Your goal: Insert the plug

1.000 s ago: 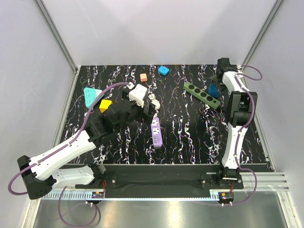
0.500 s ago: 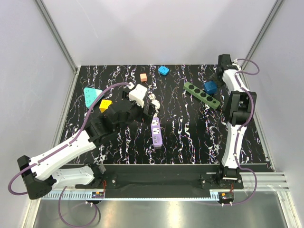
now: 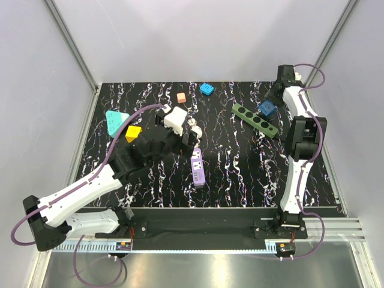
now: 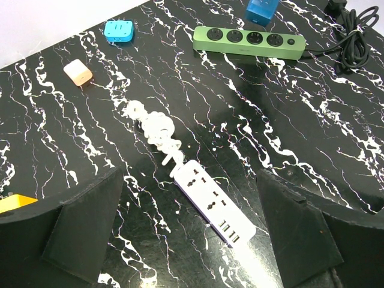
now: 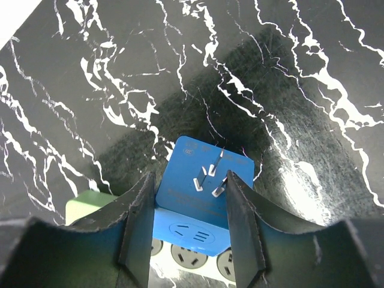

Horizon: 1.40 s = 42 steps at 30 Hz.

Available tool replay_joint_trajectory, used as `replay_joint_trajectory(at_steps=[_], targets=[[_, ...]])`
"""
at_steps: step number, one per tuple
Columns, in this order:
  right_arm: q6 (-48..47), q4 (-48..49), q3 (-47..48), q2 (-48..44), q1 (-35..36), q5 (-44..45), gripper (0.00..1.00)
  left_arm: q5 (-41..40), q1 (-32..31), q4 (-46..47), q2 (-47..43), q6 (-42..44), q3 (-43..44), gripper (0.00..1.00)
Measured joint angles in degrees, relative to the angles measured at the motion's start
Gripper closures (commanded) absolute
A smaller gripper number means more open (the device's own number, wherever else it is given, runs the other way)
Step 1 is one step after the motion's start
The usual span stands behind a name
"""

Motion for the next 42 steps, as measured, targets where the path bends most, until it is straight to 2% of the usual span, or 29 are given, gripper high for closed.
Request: replay_joint_trajectory(at_steps=[10, 16, 18, 21, 25, 28, 30, 34, 42], targets=[[-3.08, -0.11, -2.58, -4.31, 0.11, -3.63, 0.91, -0.28, -0.26, -0.04, 0.66, -0.02, 0.0, 0.01], [-3.54, 0.07, -7.72, -13.57, 1.03, -8.61, 0.93, -0.17, -0.22, -1.2, 1.86, -1.18, 0.83, 0.01], [-3.61, 0.09, -10.27, -17.07, 2.21, -10.45, 0.93, 1.42, 0.76, -2.75, 3.63, -2.64, 2.58, 0.05], [-3.98, 0.44, -15.98, -23.21, 5.95, -13.29, 0.93, 8.68, 5.6, -4.11, 6.47, -6.05, 5.84, 0.04], [-4.39, 0.44, -24.09, -31.28, 14.34, -16.61, 0.93, 24.33, 17.59, -3.91, 9.64, -12.11, 8.79, 0.04], [-4.37, 0.26, -29.09, -37.09, 21.2, -19.26, 0.93, 33.14, 22.18, -3.52, 12.72, -14.4, 10.69, 0.02], [-3.96, 0.52, -32.72, -41.72, 24.63, -20.59, 0.94, 38.64, 22.73, -3.19, 14.86, -14.86, 11.3, 0.01], [-2.25, 1.16, -38.32, -50.18, 26.49, -22.84, 0.94, 46.93, 22.27, -2.95, 17.94, -14.91, 11.28, 0.01], [1.18, 4.22, -44.57, -59.12, 27.56, -26.8, 0.95, 54.47, 19.5, 3.26, 20.11, -15.41, 10.12, 0.01]])
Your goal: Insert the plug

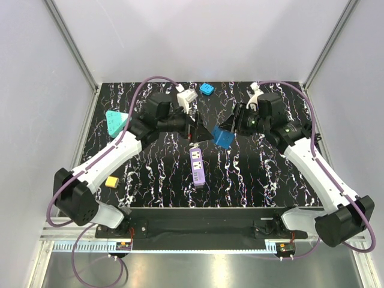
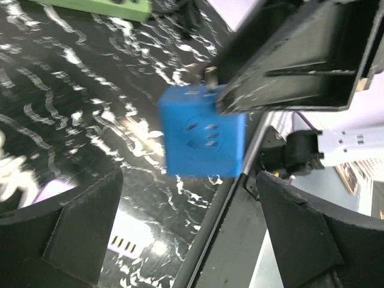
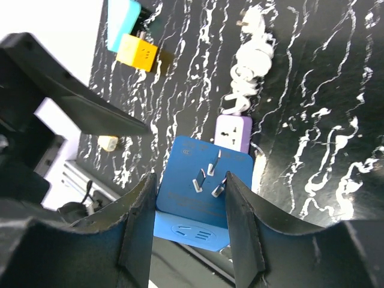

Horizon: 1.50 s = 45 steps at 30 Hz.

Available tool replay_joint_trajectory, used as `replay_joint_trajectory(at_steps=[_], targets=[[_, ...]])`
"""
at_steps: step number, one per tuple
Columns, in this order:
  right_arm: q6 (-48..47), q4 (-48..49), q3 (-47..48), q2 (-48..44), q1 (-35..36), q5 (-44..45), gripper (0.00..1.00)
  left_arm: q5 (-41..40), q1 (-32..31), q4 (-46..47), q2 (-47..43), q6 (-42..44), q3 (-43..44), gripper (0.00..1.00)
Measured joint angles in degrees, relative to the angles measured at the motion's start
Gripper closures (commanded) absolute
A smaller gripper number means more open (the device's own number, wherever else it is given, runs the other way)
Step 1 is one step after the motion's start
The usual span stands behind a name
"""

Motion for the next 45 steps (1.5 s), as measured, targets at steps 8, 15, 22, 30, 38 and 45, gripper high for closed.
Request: replay_joint_trajectory(at_steps=[8, 15, 22, 30, 38, 45], targets=[[2.51, 2.01, -2.05, -1.03, 0.15, -2.05, 0.96, 0.52, -4.42, 2.97, 5.51, -0.79, 0.79, 0.08], [4.0, 3.87, -2.99, -1.64, 0.11, -2.08, 0.42, -0.17, -5.42, 3.34, 7.48, -1.68, 1.84, 0.98], [4.85, 7.54, -6.88, -9.09, 0.35, -1.36, 0.0, 2.6, -4.57, 16.48, 1.73, -1.92, -10.1, 1.0], [4.26, 16.13, -15.96, -30.64, 0.35, -0.87, 0.0, 17.35, -1.25, 35.65, -7.72, -6.12, -20.92, 1.0], [3.82, 29.77, -20.65, -33.03, 0.35, -17.88, 0.01, 27.17, -1.27, 49.16, -8.04, -13.33, -20.87, 1.0], [4.17, 35.74, -26.58, -33.59, 0.35, -23.17, 0.01, 29.2, -1.29, 66.77, -7.89, -26.71, -20.85, 1.0]])
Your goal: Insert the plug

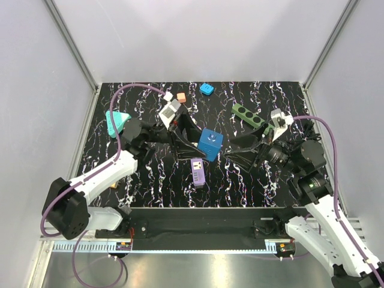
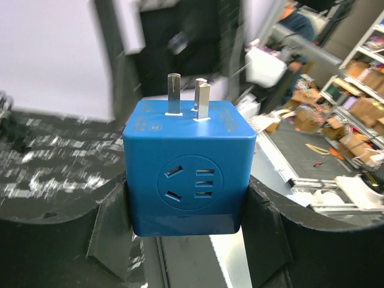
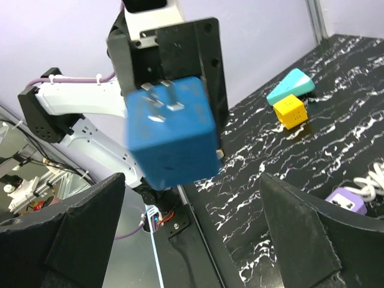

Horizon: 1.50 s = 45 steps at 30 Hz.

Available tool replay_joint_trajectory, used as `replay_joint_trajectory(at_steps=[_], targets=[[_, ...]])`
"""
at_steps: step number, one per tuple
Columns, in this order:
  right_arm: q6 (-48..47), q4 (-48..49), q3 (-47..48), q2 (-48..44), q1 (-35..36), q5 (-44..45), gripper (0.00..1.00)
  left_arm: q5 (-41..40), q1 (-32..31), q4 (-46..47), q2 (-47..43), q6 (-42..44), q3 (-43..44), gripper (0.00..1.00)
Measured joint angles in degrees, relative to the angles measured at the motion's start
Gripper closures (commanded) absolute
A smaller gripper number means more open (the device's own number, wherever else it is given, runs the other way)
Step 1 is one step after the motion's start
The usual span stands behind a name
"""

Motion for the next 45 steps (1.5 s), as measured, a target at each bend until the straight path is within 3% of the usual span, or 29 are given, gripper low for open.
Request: replay_joint_trajectory(at_steps=[3, 8, 16, 24, 29, 30, 31, 33, 35, 38, 39, 40, 45], targets=[[0.85, 3.43, -1.66, 0.13, 0.0, -1.46, 0.02, 0.59, -0.22, 6.23, 0.42, -4.7, 0.87, 1.0], [2.69, 7.67, -2.8, 1.25, 0.0, -3.85, 0.03, 0.94, -0.52, 8.98, 0.76, -7.32, 2.08, 1.0], [4.85, 14.86, -3.23, 3.06, 0.0, -6.03, 0.04, 0.24, -0.92, 6.14, 0.79, -6.54, 2.21, 1.0], [5.9, 19.78, -2.95, 8.9, 0.79, -7.67, 0.13, -2.08, -0.52, 1.53, 1.64, -5.88, 2.71, 1.0], [5.99, 20.96, -2.93, 10.45, 2.75, -7.45, 0.1, -3.43, -1.27, -0.07, 2.67, -5.81, 3.67, 1.0], [5.99, 21.24, -2.93, 10.69, 3.13, -7.45, 0.13, -3.67, -1.31, -0.33, 2.84, -5.79, 3.76, 1.0], [6.05, 21.66, -2.93, 11.04, 3.56, -7.45, 0.22, -3.8, -1.31, -0.55, 3.04, -5.84, 3.87, 1.0], [5.66, 21.75, -2.91, 11.74, 4.02, -6.6, 0.56, -3.8, -1.31, -0.48, 3.23, -5.92, 3.96, 0.99], [4.94, 21.59, -2.91, 11.98, 4.0, -4.68, 0.69, -4.79, -0.63, -1.01, 3.26, -5.88, 3.96, 0.8], [4.31, 20.7, -2.97, 12.24, 4.04, -3.34, 0.88, -5.4, -0.09, -3.04, 3.45, -5.66, 4.44, 0.09], [4.09, 20.33, -2.97, 12.15, 4.09, -3.08, 0.95, -5.38, -0.09, -4.15, 3.45, -4.63, 4.74, 0.01], [3.48, 19.39, -2.95, 12.09, 4.22, -2.51, 1.0, -5.55, -0.2, -5.6, 3.41, -4.09, 5.25, 0.01], [-0.7, 12.66, -2.64, 11.56, 5.05, 0.15, 1.0, -8.74, -0.57, -19.5, 1.05, 4.04, 6.1, 0.01]])
